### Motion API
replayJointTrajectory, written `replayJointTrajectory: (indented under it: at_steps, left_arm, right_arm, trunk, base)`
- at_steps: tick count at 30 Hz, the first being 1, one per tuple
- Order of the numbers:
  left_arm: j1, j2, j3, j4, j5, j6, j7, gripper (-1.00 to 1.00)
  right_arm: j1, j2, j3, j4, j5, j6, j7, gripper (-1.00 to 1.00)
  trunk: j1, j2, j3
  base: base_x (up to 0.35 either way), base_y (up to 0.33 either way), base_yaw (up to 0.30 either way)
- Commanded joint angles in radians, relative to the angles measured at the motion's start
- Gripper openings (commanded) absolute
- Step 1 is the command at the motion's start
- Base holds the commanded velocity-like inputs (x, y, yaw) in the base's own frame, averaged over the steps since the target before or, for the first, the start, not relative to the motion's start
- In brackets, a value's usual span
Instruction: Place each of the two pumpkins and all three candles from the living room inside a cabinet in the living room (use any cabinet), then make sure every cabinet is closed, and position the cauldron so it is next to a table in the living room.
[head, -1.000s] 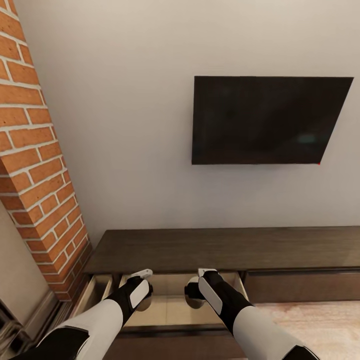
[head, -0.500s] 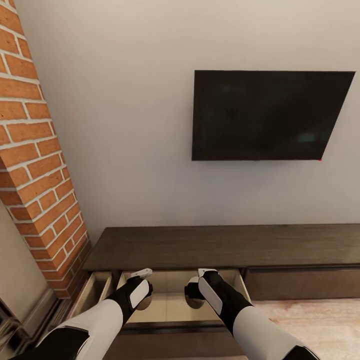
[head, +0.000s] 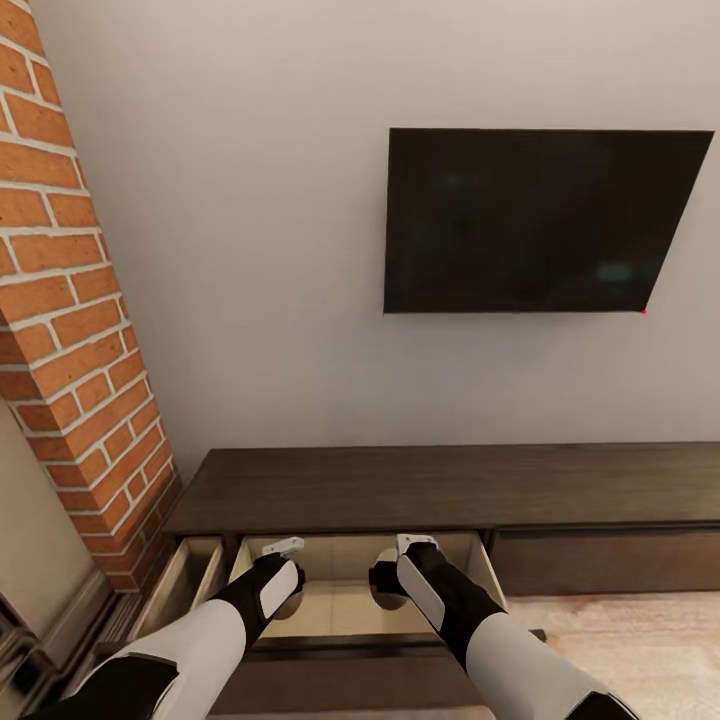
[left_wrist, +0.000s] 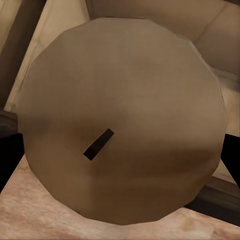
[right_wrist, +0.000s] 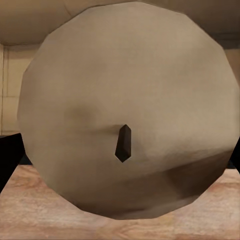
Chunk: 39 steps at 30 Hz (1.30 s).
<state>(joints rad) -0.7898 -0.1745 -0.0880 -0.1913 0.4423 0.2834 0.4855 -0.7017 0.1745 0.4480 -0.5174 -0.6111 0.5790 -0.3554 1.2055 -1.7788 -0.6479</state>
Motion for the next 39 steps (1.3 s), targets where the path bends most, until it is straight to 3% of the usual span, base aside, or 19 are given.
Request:
replayJointTrajectory:
  at_steps: [1, 8, 13, 19, 39]
  left_arm:
    - [0.0, 0.0, -0.009, -0.002, 0.004, -0.002, 0.005, -1.0]
    - [0.007, 0.0, -0.009, -0.002, -0.016, -0.041, -0.056, -1.0]
    - [0.007, 0.0, -0.009, -0.002, -0.017, -0.044, -0.063, -1.0]
    - [0.01, 0.0, -0.009, -0.002, -0.018, -0.044, -0.065, -1.0]
    - [0.014, 0.0, -0.009, -0.002, -0.019, -0.044, -0.065, -1.0]
  right_arm:
    - [-0.001, 0.0, 0.003, -0.001, -0.007, 0.002, -0.008, -1.0]
    - [0.002, 0.0, 0.003, -0.001, -0.007, 0.001, -0.008, -1.0]
    - [0.002, 0.0, 0.004, -0.001, -0.007, 0.001, -0.009, -1.0]
    - [0.002, 0.0, 0.034, -0.001, -0.007, -0.002, -0.009, -1.0]
    - [0.002, 0.0, 0.038, -0.001, -0.007, -0.002, -0.009, -1.0]
  trunk:
    - [0.004, -0.008, -0.004]
    - [0.031, -0.057, -0.026]
    - [0.05, -0.092, -0.042]
    - [0.073, -0.134, -0.061]
    - [0.073, -0.134, -0.061]
  base:
    - [0.0, 0.0, 0.0]
    - [0.0, 0.0, 0.0]
    - [0.0, 0.0, 0.0]
    - [0.0, 0.0, 0.0]
    - [0.041, 0.012, 0.0]
